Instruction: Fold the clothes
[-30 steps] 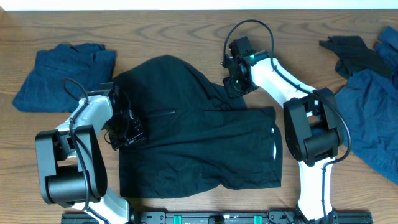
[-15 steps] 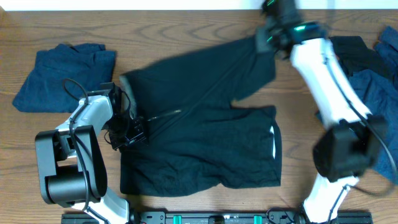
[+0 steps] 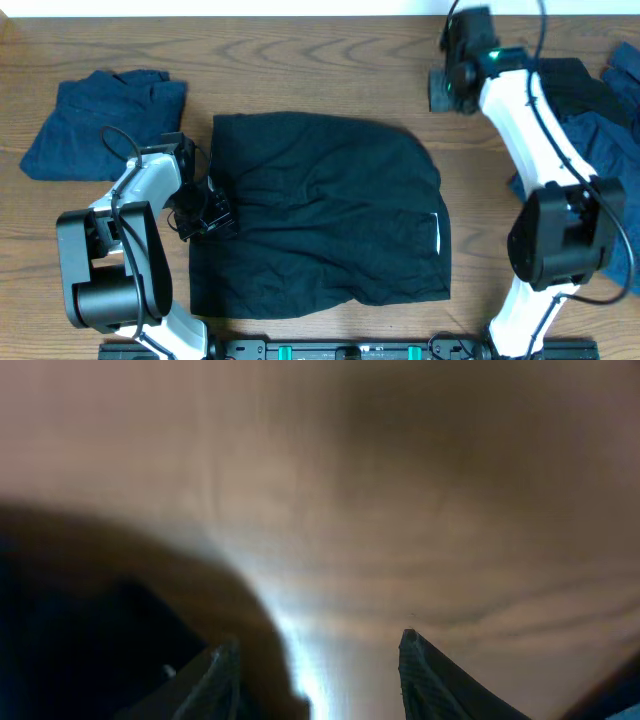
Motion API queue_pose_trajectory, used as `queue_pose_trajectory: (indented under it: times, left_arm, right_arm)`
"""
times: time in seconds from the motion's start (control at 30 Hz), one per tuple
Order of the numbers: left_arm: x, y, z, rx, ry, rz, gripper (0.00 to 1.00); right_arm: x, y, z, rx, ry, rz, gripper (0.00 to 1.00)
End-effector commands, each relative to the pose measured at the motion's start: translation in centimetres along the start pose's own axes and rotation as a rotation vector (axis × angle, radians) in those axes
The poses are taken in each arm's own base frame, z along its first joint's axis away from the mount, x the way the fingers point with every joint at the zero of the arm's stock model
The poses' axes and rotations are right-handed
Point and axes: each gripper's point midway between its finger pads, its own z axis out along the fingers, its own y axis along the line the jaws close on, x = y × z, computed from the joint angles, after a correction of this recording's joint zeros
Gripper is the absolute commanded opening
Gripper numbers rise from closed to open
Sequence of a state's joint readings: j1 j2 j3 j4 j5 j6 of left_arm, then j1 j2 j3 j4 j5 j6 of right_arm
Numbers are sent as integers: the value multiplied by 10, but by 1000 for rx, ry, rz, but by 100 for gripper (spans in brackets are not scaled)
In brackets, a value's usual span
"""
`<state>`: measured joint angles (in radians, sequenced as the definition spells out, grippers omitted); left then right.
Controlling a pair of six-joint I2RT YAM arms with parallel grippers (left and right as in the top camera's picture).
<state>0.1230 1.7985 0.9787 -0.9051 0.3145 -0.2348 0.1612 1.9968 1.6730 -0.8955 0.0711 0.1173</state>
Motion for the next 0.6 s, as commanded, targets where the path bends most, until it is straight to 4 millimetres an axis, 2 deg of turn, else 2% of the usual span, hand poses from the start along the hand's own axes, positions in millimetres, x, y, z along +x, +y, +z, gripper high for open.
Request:
queue_pose_trajectory:
  times: [0.0,0.1,0.23,0.4,0.5,0.57]
  left_arm:
    - [-8,17,4,-77,-27,6,47]
    - [-8,17,4,-77,-27,6,47]
    - [-8,17,4,-77,-27,6,47]
    - [-8,16,4,-76,-27,6,47]
    - [-9,16,2,-75,-32,8,47]
    - [-10,13,-7,-72,-43,10,47]
  right_arm:
    - [23,16,8,-89,60,-44,50]
    - [47,37,16,-219,126,-89,50]
    - [67,56,17,-347,178,-133,51]
    - [72,54,11,-350,196,-148,51]
    - [70,46,-1,-329,185,-147,50]
    - [64,39,-12,-311,154,-142,51]
